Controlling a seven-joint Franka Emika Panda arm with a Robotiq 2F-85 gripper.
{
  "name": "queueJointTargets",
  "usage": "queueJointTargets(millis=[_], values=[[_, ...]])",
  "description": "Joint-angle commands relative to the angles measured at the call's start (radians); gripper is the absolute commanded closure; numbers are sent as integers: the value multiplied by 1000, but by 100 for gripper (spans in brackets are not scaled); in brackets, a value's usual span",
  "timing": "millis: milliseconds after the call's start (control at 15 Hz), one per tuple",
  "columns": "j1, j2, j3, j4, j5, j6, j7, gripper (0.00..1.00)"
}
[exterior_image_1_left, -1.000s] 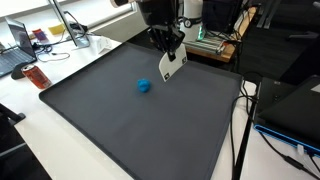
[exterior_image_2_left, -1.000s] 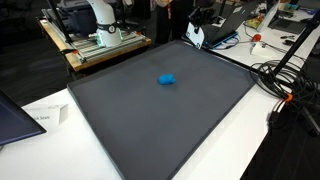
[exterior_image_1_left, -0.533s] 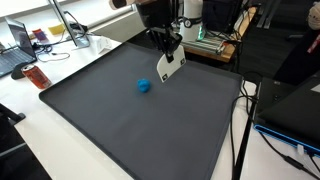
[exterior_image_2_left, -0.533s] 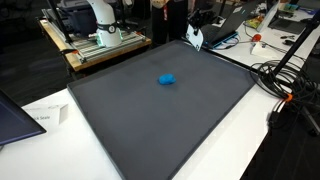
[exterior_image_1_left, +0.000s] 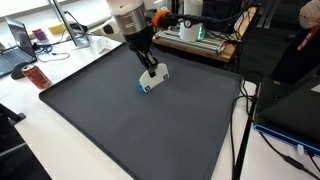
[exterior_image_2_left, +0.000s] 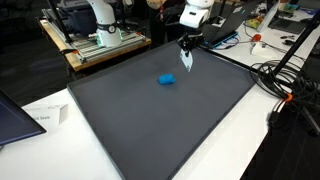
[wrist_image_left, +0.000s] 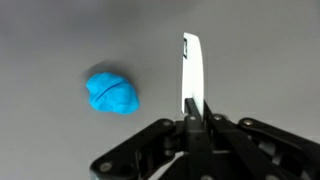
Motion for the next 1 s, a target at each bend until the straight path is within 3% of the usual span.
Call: queueJointTargets(millis=[0, 933], values=[[1, 15, -31, -56, -35, 119, 48, 99], [-30, 26, -73, -112, 8, 313, 45, 99]])
